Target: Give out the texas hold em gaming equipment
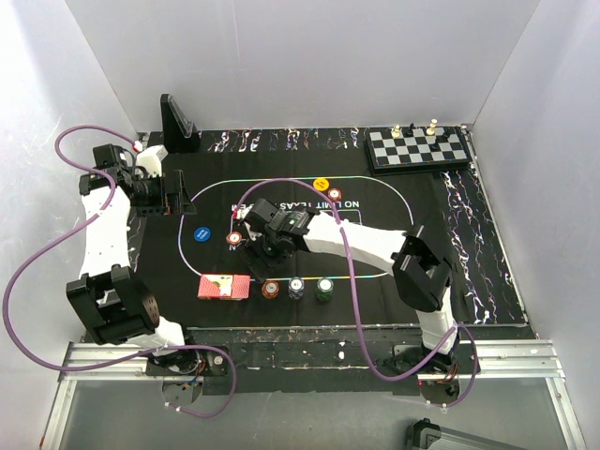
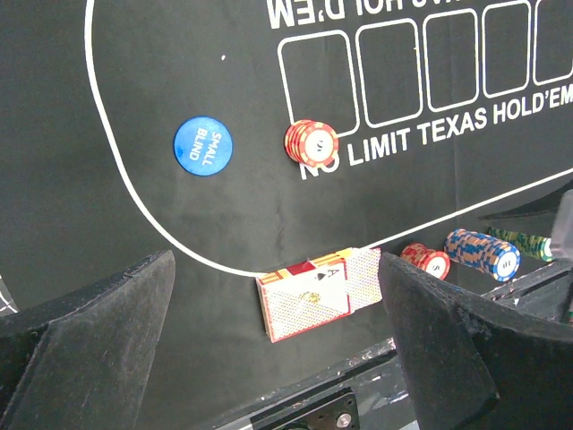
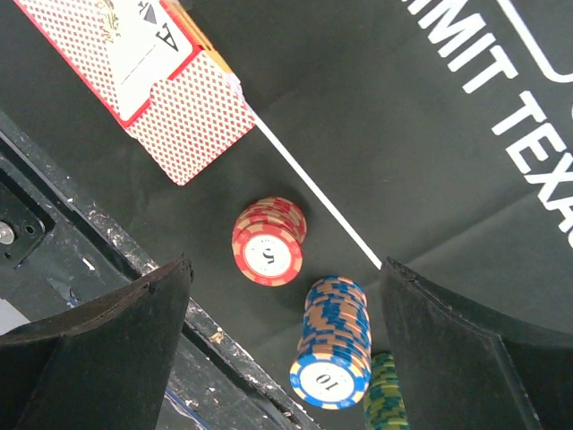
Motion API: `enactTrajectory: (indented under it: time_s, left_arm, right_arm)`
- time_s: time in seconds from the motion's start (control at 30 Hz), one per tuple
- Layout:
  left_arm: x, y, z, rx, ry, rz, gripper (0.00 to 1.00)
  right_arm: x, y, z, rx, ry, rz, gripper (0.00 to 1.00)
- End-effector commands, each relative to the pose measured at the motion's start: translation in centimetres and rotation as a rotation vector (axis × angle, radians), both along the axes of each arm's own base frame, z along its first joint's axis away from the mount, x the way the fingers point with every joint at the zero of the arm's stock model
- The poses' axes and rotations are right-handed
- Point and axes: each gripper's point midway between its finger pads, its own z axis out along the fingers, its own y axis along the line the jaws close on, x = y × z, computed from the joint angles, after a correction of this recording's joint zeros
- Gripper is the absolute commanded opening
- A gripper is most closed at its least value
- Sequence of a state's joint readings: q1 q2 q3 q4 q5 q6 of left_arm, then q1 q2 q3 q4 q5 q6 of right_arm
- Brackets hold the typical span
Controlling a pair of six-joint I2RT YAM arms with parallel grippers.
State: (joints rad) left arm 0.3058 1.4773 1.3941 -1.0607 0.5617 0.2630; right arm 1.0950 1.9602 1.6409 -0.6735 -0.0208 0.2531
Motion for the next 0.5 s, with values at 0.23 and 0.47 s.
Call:
enactTrajectory:
  time_s: [0.23, 0.47]
  left_arm:
    - [0.4, -0.1, 2.2, 0.003, -0.084, 0.002, 0.98]
    - [0.6, 0.0, 2.3, 0.008, -0.088, 0.010, 0.98]
  right_arm:
    - [-2.5, 1.4, -3.6, -0.025, 0.076, 0.088, 0.93]
    - [-2.6, 1.7, -4.5, -0.032, 0.088, 0.094, 0.93]
